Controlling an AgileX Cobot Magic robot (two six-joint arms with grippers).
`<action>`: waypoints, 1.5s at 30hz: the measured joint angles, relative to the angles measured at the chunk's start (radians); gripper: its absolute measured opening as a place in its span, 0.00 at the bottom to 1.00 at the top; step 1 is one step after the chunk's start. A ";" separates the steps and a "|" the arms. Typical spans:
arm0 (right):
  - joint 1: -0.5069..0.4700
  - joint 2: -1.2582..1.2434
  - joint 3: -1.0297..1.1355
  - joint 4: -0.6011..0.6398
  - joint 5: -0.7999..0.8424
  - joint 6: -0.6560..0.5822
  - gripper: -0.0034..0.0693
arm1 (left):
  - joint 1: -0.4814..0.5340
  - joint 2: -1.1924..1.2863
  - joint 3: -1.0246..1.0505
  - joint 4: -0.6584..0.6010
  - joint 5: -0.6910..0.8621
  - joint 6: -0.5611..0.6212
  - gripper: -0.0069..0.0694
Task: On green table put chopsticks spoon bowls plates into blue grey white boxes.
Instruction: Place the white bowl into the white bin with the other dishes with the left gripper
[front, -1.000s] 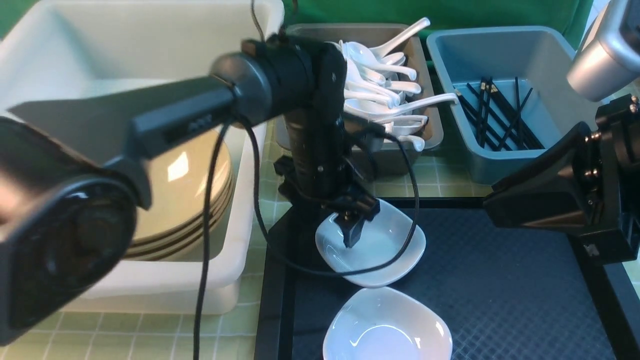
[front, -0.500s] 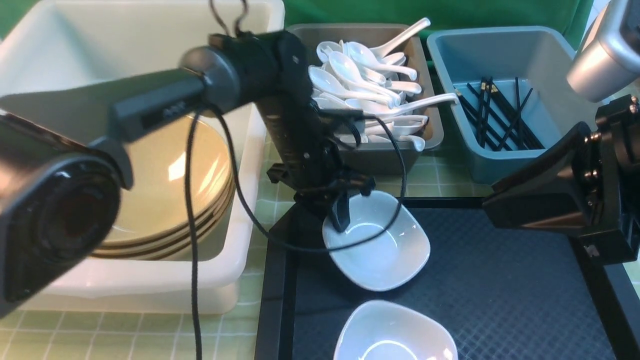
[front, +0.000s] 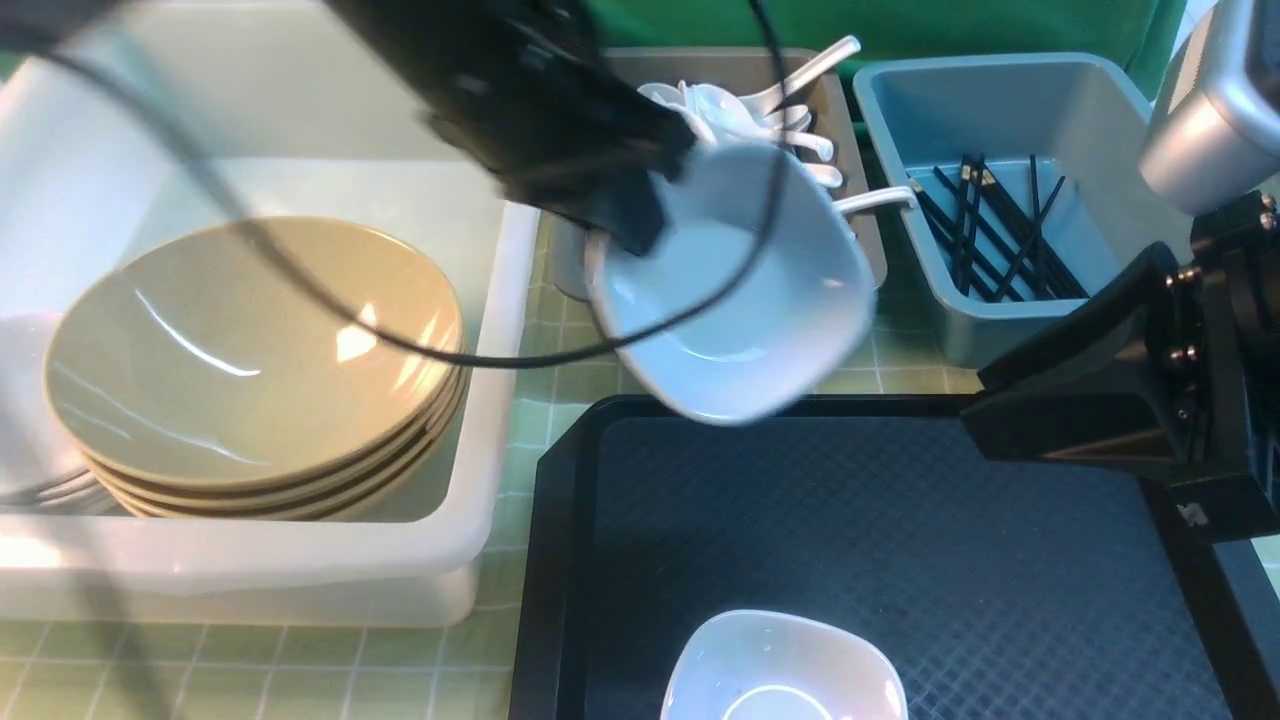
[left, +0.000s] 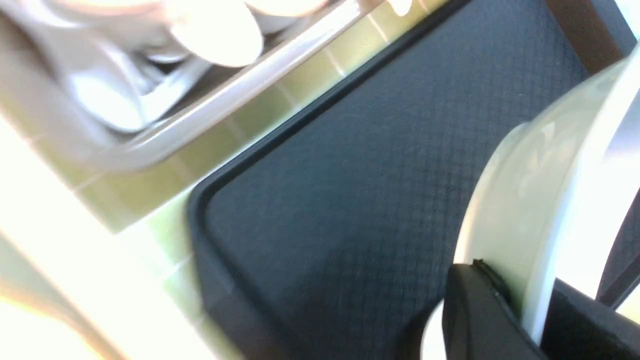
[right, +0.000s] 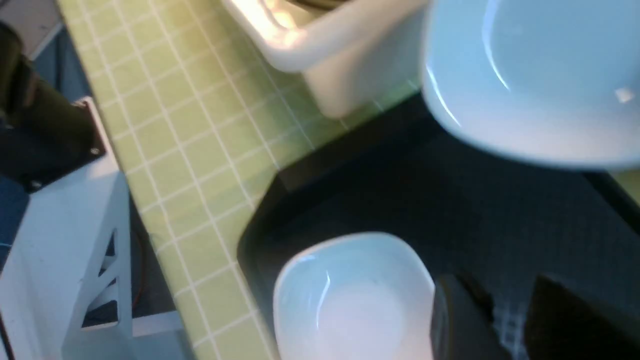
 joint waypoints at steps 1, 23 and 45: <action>0.000 0.000 0.000 0.019 -0.005 -0.025 0.33 | 0.032 -0.045 0.032 0.001 0.007 -0.004 0.11; 0.122 0.180 -0.080 0.468 -0.055 -0.535 0.08 | 1.126 -0.156 0.347 0.053 -0.061 -0.162 0.11; 0.129 0.189 -0.080 0.441 -0.044 -0.538 0.08 | 0.973 0.045 0.349 0.215 -0.169 -0.254 0.11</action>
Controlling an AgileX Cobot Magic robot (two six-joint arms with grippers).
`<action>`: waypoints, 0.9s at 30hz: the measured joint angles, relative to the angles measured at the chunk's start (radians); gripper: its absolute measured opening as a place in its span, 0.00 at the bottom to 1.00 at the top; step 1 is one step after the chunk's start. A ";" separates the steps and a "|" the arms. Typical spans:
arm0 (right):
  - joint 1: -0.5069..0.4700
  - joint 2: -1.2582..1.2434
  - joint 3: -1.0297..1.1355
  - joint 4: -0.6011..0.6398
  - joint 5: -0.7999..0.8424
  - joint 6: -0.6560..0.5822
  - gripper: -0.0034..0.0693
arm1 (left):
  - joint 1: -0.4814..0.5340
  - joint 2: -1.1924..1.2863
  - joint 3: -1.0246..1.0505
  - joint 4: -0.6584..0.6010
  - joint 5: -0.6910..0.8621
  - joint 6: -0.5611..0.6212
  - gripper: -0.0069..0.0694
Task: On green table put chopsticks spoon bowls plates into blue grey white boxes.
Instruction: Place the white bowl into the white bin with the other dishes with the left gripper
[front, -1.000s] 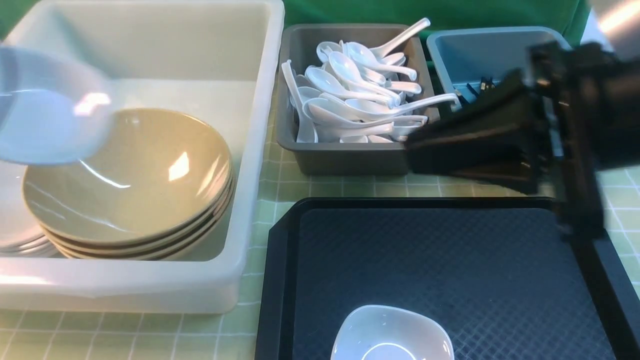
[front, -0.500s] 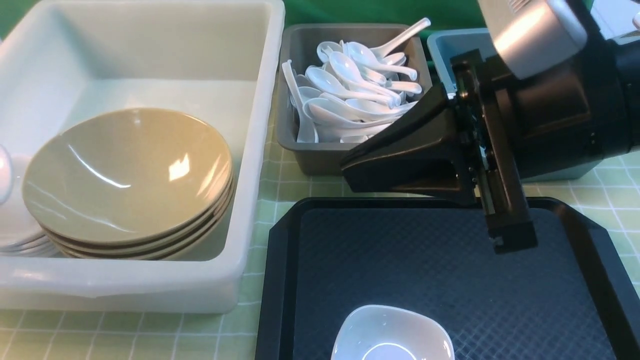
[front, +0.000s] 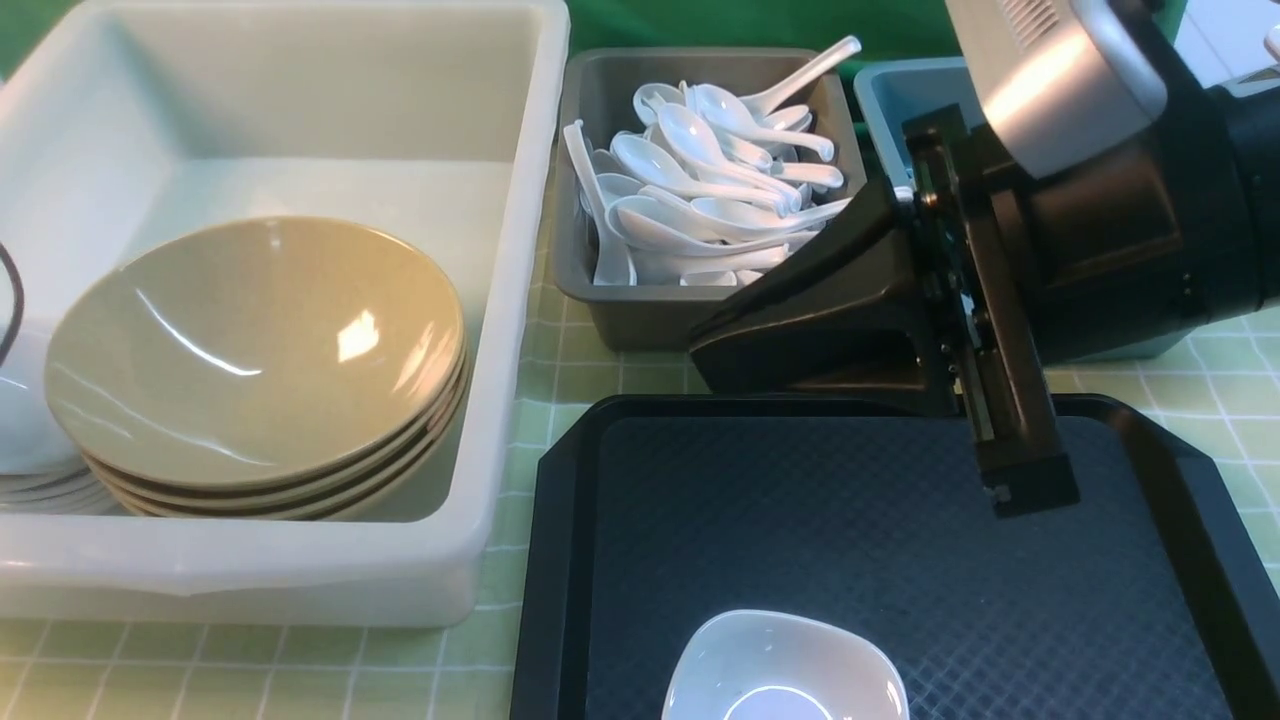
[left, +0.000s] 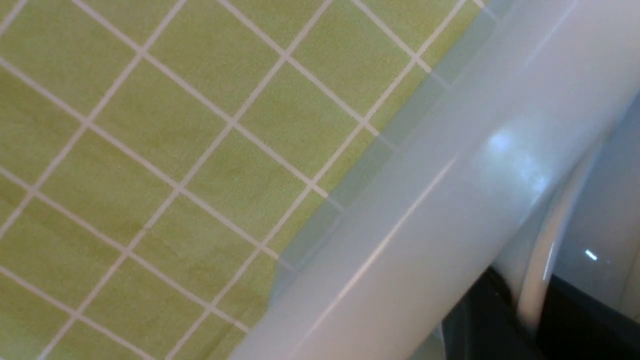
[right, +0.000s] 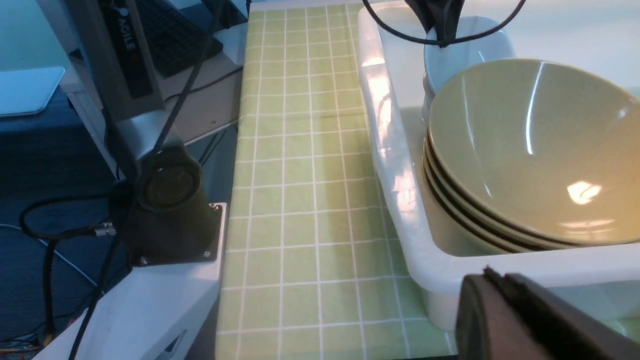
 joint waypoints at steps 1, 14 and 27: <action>0.000 0.000 0.000 0.000 0.000 0.000 0.08 | 0.000 0.001 0.000 0.000 0.003 -0.005 0.12; 0.000 0.000 0.000 -0.002 0.017 0.001 0.09 | -0.001 0.001 0.000 0.012 0.060 -0.050 0.46; -0.004 -0.003 0.000 -0.100 0.000 0.107 0.10 | -0.023 -0.139 -0.160 0.012 0.155 -0.022 0.92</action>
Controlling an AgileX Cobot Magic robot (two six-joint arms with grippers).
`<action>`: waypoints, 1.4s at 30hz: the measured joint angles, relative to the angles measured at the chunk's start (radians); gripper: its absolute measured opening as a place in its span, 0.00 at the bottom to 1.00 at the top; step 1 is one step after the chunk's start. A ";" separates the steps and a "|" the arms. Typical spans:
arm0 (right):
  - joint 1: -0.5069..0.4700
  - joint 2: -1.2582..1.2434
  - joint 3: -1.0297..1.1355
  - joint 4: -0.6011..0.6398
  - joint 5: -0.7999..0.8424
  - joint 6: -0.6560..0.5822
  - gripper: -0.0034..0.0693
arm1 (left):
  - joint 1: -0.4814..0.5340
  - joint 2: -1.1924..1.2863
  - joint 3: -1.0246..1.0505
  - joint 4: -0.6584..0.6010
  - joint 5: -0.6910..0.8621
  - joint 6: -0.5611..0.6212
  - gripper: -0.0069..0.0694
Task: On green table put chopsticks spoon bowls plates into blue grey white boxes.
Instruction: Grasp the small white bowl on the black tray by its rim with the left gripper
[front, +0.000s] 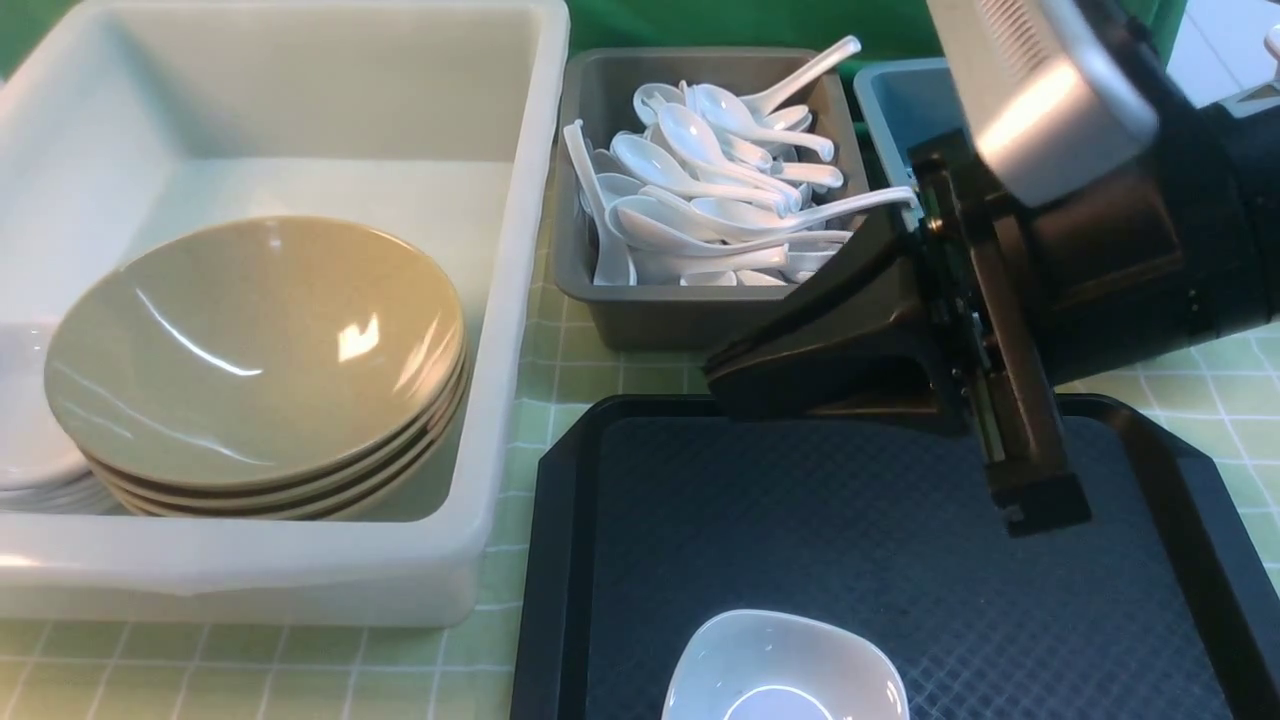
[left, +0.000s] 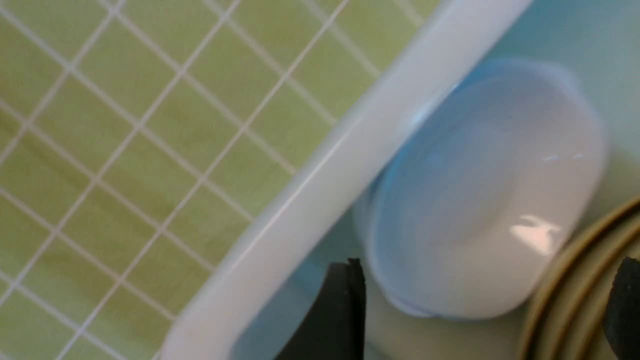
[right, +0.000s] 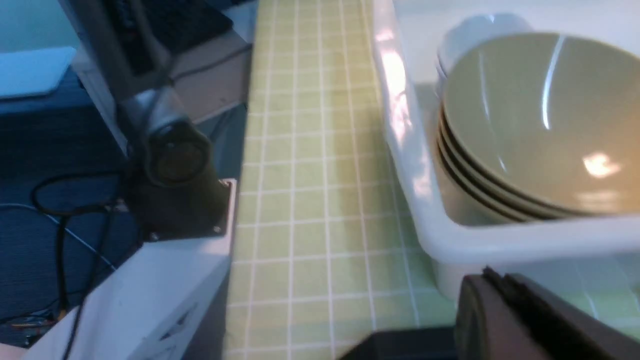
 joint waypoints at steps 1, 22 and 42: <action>-0.007 -0.004 0.000 -0.029 -0.007 0.029 0.10 | -0.025 -0.025 -0.013 -0.028 0.000 0.022 0.92; -0.188 -0.316 0.034 -0.374 0.086 0.471 0.15 | -1.222 0.103 0.147 -0.231 -0.109 0.169 0.68; -0.188 -0.437 0.060 -0.379 0.125 0.490 0.18 | -1.249 0.436 0.147 -0.255 -0.135 0.195 0.47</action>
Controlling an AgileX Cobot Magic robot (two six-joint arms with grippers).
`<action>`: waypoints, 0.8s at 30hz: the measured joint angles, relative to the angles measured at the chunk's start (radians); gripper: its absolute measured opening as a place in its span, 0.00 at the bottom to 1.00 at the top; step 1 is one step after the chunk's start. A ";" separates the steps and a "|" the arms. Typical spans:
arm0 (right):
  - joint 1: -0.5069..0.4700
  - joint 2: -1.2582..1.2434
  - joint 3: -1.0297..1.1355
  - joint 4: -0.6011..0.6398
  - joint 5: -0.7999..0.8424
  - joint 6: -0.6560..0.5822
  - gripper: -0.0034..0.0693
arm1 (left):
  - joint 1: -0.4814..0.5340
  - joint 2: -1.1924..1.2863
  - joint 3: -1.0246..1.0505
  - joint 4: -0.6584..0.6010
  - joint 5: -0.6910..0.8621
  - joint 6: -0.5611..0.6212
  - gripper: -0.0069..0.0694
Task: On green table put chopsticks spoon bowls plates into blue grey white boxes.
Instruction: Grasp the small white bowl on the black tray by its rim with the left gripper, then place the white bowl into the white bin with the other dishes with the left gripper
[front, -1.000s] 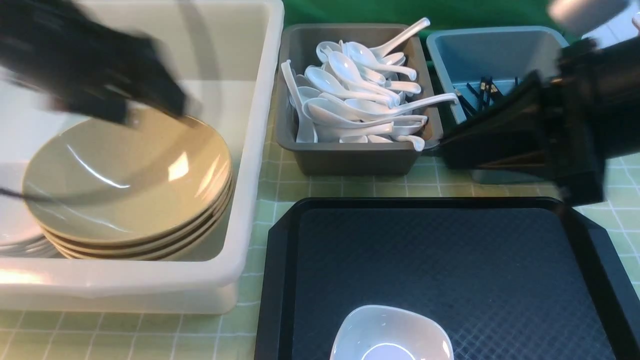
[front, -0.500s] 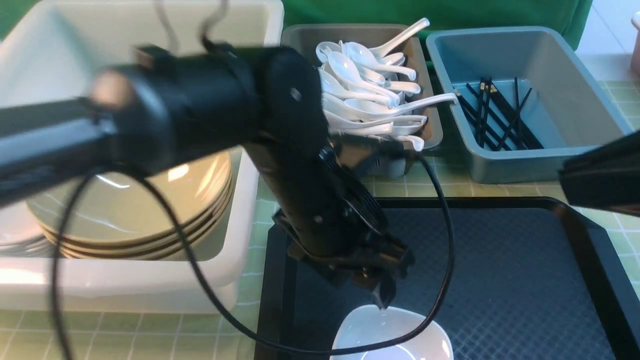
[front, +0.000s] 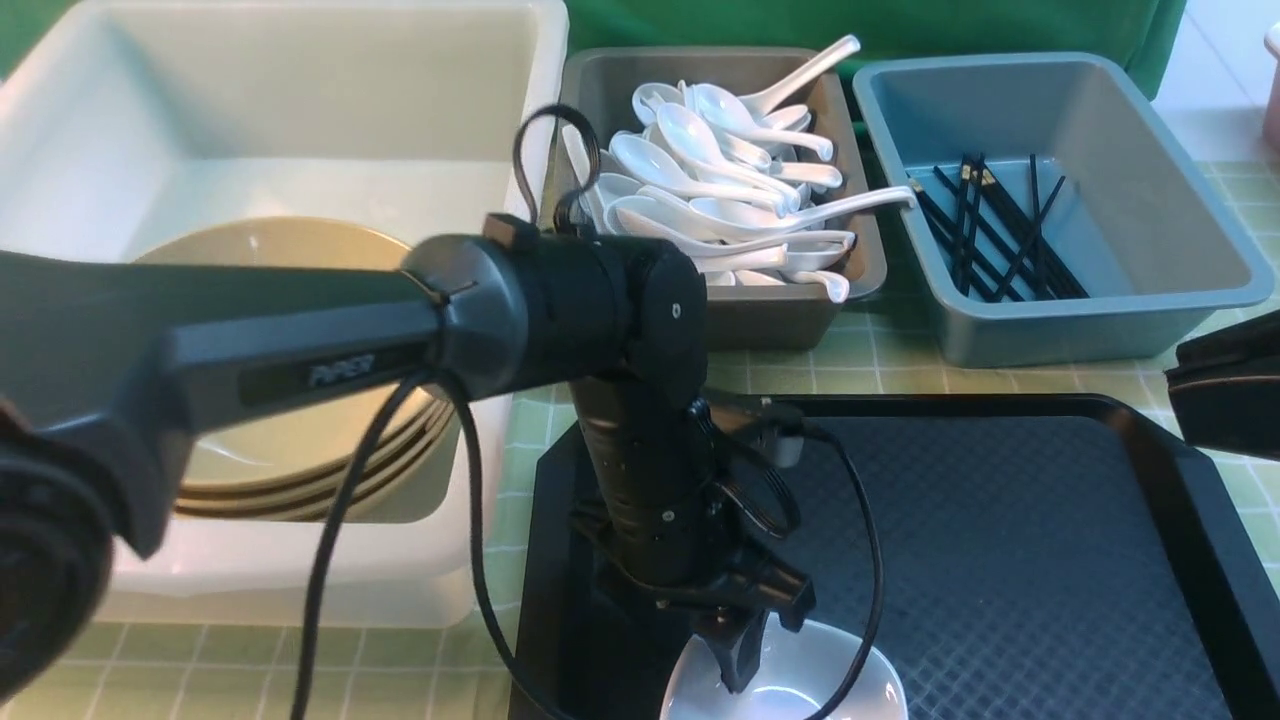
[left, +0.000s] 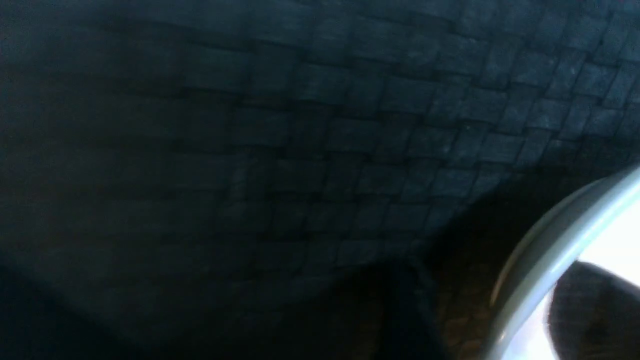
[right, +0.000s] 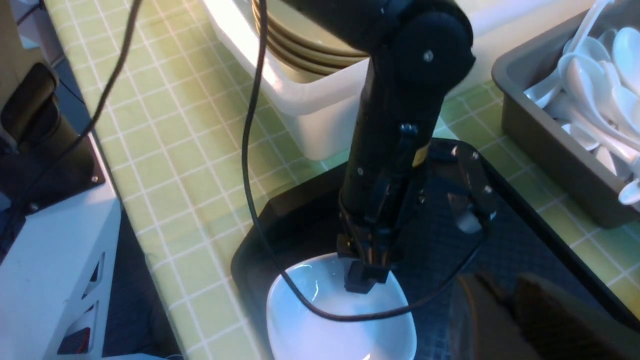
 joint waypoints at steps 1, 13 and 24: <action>0.000 0.000 0.000 0.000 0.000 0.000 0.18 | 0.000 0.003 0.000 -0.011 0.003 0.011 0.42; 0.000 0.000 0.000 0.000 -0.010 0.000 0.20 | 0.106 -0.034 -0.006 -0.203 0.102 0.159 0.11; 0.000 0.066 0.000 0.233 -0.101 -0.209 0.22 | 0.665 -0.426 -0.009 -0.412 0.123 0.256 0.11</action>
